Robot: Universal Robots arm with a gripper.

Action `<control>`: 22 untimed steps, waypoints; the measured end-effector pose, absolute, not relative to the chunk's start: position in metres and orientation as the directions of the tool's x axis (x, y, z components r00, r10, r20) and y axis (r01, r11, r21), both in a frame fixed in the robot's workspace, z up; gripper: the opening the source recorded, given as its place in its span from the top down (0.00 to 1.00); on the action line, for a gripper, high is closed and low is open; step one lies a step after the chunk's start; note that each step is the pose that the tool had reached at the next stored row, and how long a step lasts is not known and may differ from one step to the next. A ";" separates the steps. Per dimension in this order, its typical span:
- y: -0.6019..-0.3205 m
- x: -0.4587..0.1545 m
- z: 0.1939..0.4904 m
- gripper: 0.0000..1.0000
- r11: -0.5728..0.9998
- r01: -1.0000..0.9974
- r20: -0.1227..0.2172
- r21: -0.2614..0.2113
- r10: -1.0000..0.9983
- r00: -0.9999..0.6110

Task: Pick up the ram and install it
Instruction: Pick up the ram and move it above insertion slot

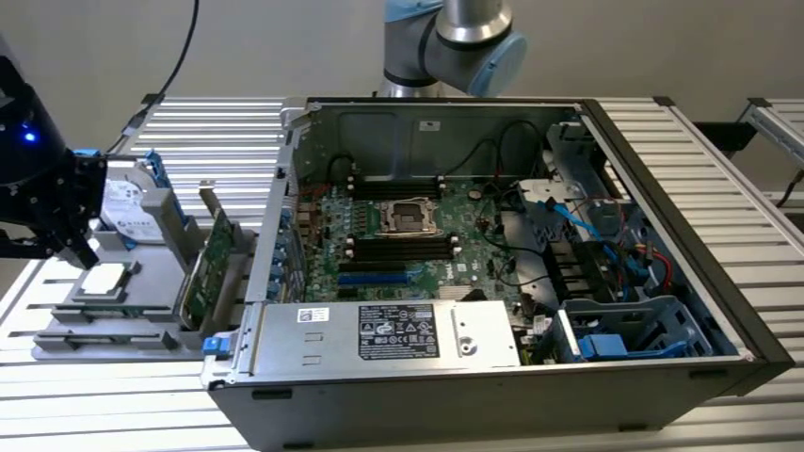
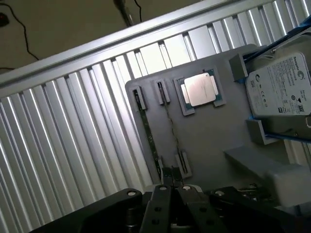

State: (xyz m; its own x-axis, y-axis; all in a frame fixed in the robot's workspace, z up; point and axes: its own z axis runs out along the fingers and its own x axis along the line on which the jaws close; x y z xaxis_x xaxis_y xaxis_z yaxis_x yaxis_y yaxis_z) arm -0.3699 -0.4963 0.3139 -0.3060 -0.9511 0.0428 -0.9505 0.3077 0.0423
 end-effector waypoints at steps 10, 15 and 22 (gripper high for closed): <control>-0.496 -0.370 0.314 0.89 0.131 -0.991 0.047 0.041 -0.991 -0.129; -0.496 -0.371 0.314 0.89 0.045 -0.998 0.048 0.041 -0.998 -0.043; -0.496 -0.372 0.314 0.77 0.031 -0.999 0.048 0.041 -0.998 -0.029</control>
State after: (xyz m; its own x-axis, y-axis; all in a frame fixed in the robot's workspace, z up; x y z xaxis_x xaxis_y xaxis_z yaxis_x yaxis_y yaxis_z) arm -0.3718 -0.4963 0.3138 -0.0293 -0.9984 0.0476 -0.9987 0.0313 0.0411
